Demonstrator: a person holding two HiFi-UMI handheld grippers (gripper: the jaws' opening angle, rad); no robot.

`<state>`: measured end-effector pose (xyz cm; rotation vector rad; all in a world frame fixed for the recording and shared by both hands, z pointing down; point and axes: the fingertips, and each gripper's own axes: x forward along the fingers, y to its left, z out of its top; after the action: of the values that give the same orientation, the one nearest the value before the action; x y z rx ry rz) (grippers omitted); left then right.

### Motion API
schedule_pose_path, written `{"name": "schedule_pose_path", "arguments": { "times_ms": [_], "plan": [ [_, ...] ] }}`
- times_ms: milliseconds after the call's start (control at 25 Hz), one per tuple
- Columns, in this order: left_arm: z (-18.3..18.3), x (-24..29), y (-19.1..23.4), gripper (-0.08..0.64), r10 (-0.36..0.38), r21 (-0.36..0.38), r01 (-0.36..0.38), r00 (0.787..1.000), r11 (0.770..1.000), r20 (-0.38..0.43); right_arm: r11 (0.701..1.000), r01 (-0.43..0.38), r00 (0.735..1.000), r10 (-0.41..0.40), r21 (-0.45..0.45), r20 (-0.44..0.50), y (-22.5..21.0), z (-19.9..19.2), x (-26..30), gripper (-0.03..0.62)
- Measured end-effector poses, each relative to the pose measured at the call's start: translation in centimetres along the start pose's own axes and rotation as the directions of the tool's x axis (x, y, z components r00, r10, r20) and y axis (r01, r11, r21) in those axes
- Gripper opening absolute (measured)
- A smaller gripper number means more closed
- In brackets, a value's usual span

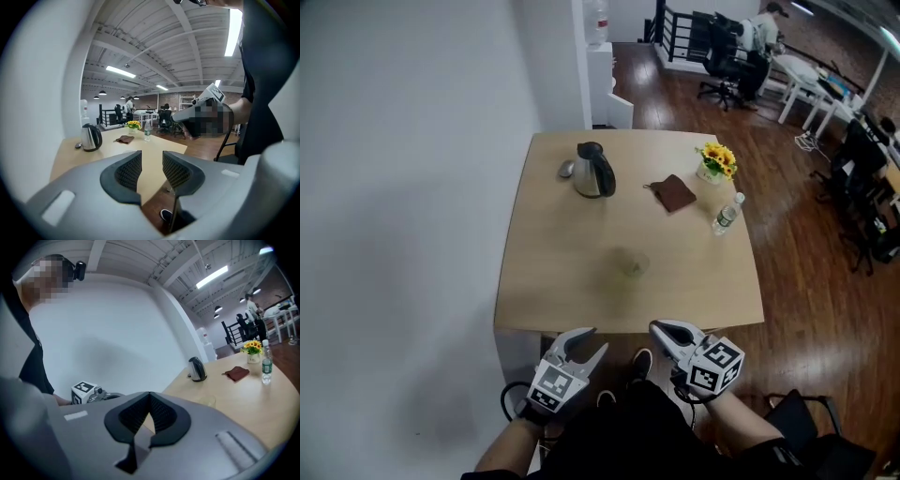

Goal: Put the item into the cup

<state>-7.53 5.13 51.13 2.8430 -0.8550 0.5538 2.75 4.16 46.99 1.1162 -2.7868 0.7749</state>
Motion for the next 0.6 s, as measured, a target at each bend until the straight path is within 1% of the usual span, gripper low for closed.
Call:
{"name": "schedule_pose_path", "arguments": {
  "times_ms": [160, 320, 440, 600],
  "plan": [
    [-1.8, -3.3, -3.5, 0.133, -0.052, -0.007, 0.052, 0.999, 0.999, -0.003, 0.999, 0.044, 0.999, -0.044, 0.0, 0.021, 4.0, -2.1, -1.9, 0.008],
    [-3.7, -5.1, -5.6, 0.133, -0.08, -0.015, 0.08, 0.997, 0.997, -0.009, 0.998, 0.069, 0.997, -0.069, -0.014, 0.022, 6.7, -3.9, -3.3, 0.008],
    [-4.2, -5.9, -6.5, 0.133, -0.084, -0.014, 0.083, 0.996, 0.996, -0.007, 0.996, 0.085, 0.996, -0.084, -0.039, 0.021, 7.7, -4.8, -4.4, 0.008],
    [-4.0, -7.0, -7.5, 0.133, -0.067, -0.01, 0.067, 0.998, 0.998, 0.009, 0.995, 0.075, 0.997, -0.074, -0.064, 0.014, 9.3, -5.3, -5.6, 0.008]
  ]
}}
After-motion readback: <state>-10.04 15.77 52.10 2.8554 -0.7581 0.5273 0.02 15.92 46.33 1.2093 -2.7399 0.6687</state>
